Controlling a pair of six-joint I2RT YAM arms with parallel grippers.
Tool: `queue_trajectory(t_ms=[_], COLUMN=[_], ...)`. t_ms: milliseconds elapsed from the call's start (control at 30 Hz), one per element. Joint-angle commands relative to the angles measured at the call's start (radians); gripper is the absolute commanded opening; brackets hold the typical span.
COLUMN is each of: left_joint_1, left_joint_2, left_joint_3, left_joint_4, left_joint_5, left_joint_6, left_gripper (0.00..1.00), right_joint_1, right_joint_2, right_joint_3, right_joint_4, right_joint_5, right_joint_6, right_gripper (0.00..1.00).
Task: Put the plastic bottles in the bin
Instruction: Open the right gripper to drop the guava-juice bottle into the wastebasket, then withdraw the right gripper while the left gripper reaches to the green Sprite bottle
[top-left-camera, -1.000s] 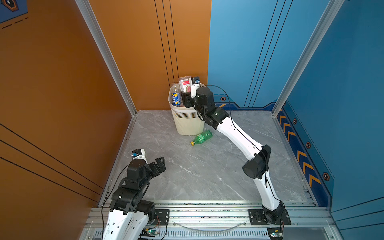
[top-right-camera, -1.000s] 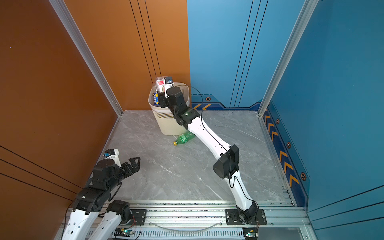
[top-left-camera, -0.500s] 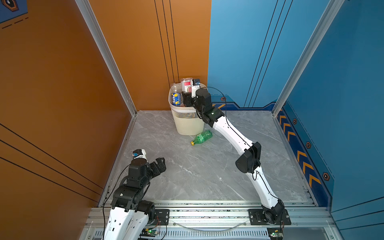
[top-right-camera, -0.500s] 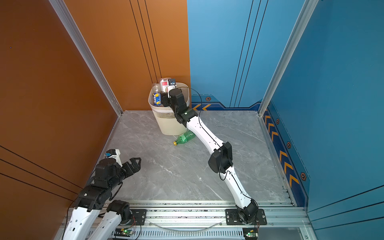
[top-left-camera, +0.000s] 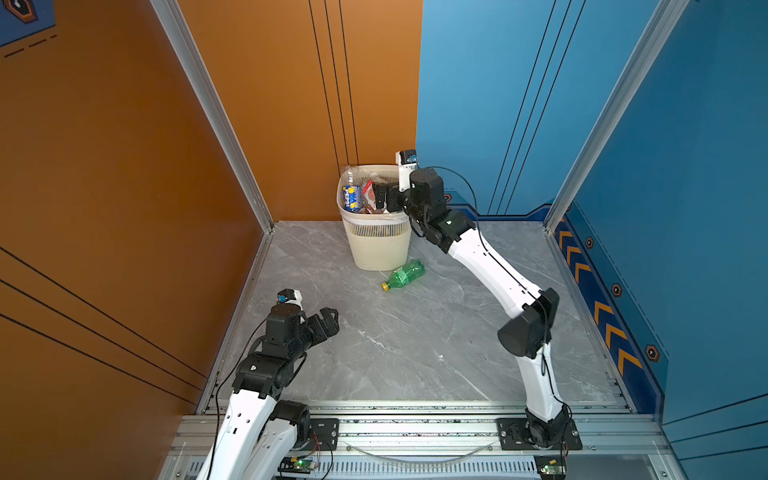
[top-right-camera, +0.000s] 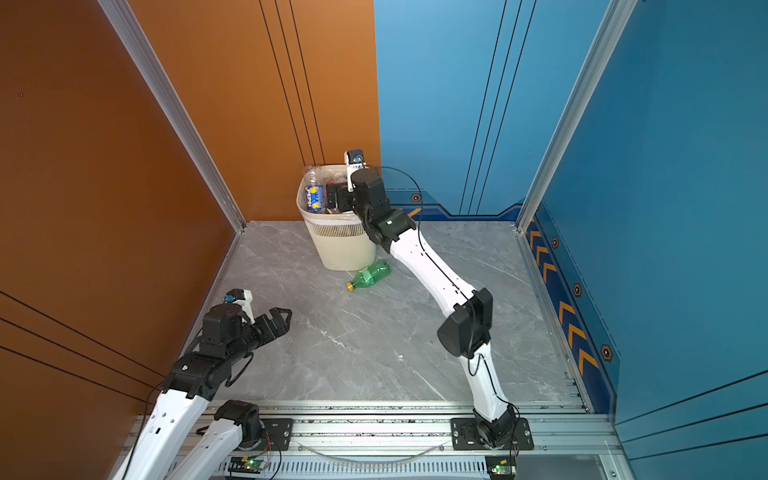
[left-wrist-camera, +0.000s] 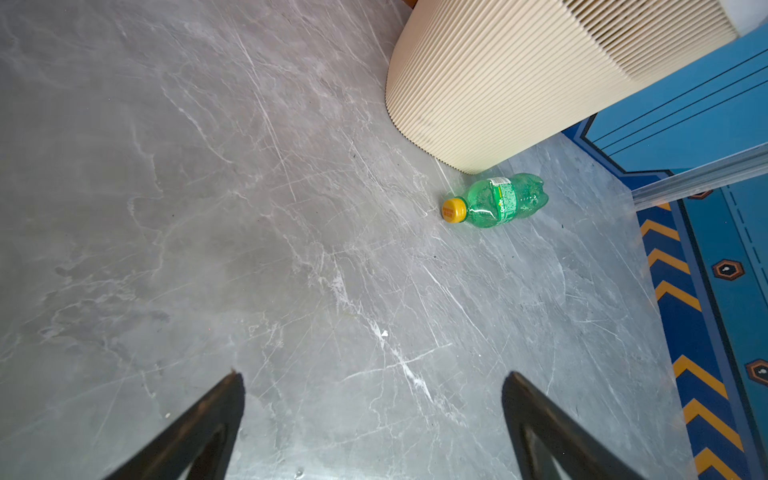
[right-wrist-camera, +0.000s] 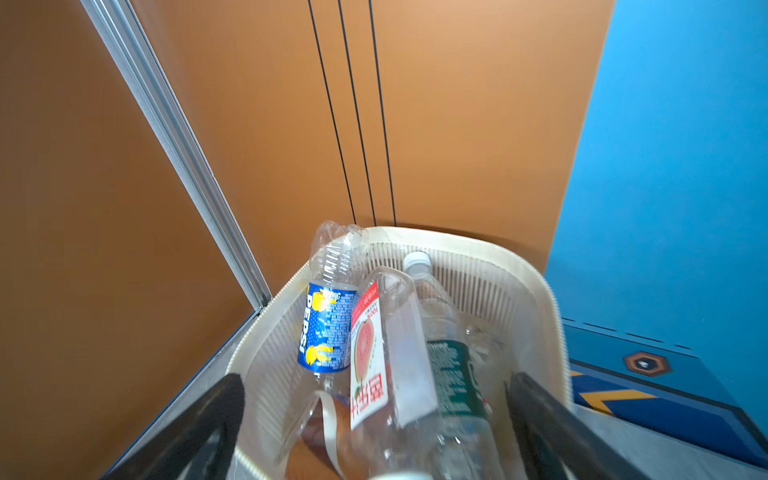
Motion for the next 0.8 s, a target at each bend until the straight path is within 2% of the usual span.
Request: queue_trajectory(t_ms=[0,133,200,400,533,767], left_joint_1=[-0.028,-0.118,-0.186,-0.334,-0.386,-0.438], left_joint_2=[0.087,0.231,0.313,0.536,0.672,0.898], left_joint_3=[0.070,0.156,0.209,0.345,0.454,0.610], left_joint_4=[0.076,0.105,0.110,0.138,0.142,0.150], left_joint_5=[0.045,-0.007,-0.069,-0.188,-0.211,-0.235], left_joint_6=[0.084,0.188,0.244,0.371,0.439,0.515], left_gripper=[0.98,0.98,0.98,0.98,1.00,0.96], right_joint_1=[-0.016,-0.037,-0.046,-0.098,-0.113,-0.145], right_joint_2=[-0.230,-0.456,-0.578,-0.863,-1.001,-1.152], right_joint_3=[-0.188,-0.491,-0.654,-0.969,-1.082,-1.178], right_joint_4=[0.127,0.164,0.181,0.112,0.019,-0.110], right_joint_5=[0.027,0.029,0.045,0.069,0.109,0.137], right_joint_6=[0.034,0.065,0.083,0.176,0.198,0.230], right_gripper=[0.99,0.99,0.99,1.00,0.99,0.99])
